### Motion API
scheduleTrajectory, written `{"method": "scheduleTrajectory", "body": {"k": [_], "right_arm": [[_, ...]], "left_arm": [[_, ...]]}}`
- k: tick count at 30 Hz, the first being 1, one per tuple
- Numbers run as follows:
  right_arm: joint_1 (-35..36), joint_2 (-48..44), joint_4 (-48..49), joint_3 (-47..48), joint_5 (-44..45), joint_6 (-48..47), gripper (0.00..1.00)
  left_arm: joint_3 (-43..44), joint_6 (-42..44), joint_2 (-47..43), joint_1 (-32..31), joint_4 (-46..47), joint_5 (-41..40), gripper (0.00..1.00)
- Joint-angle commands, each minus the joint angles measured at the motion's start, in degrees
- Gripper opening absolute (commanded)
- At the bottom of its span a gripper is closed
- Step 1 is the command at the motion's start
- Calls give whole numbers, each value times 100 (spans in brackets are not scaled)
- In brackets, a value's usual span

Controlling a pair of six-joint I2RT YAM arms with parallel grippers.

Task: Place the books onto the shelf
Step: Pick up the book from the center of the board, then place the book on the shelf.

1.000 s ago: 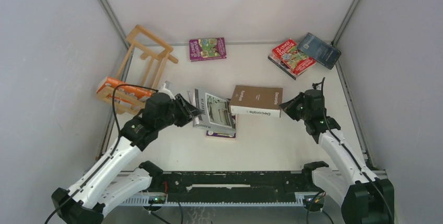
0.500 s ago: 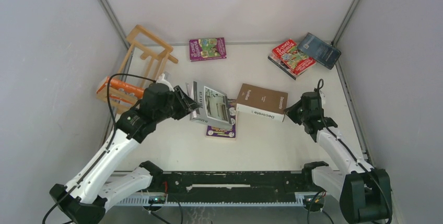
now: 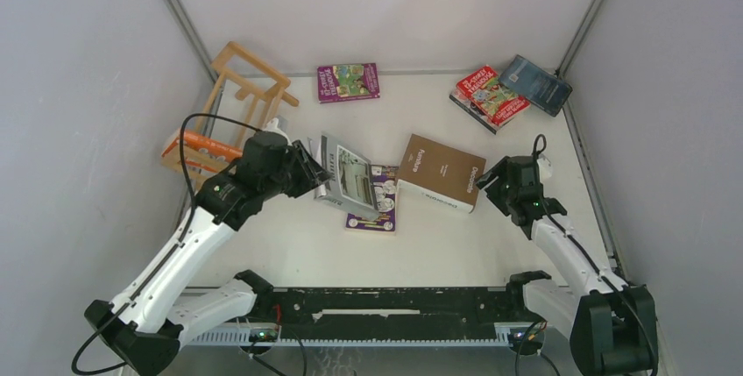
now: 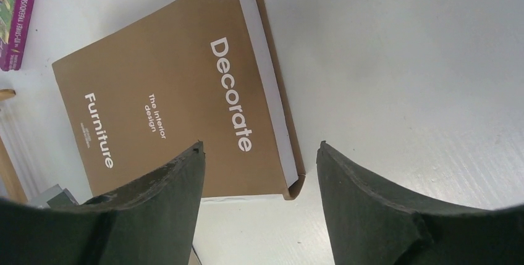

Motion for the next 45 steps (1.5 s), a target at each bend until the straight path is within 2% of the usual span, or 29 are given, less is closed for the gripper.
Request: {"method": "scheduleTrajectory", "body": {"k": [1, 5, 9, 19, 24, 29, 33, 38, 45], "right_arm": [[119, -367, -80, 118, 319, -55, 74], [400, -635, -304, 465, 682, -305, 80], [889, -564, -367, 992, 940, -866, 81], [3110, -97, 294, 1971, 1699, -2908, 84], [4079, 184, 481, 2286, 2100, -3481, 84], [4369, 370, 583, 2449, 2150, -3535, 84], [4520, 480, 763, 2503, 2076, -3663, 84], [4766, 754, 1152, 2696, 1773, -4247, 84], [5104, 1579, 1515, 3361, 1517, -5099, 87]], "left_arm": [[649, 133, 70, -37, -14, -230, 36], [988, 119, 247, -40, -216, -422, 36], [1355, 42, 482, -44, -396, -564, 35], [2274, -24, 1168, -93, -947, -715, 32], [2814, -41, 1431, -88, -1294, -1003, 32], [3211, -212, 1580, 30, -1419, -1259, 33], [3364, -355, 1625, 410, -1437, -1288, 33], [3645, -409, 1823, 886, -1525, -1079, 32], [4190, -421, 2288, 1084, -1944, -830, 31]]}}
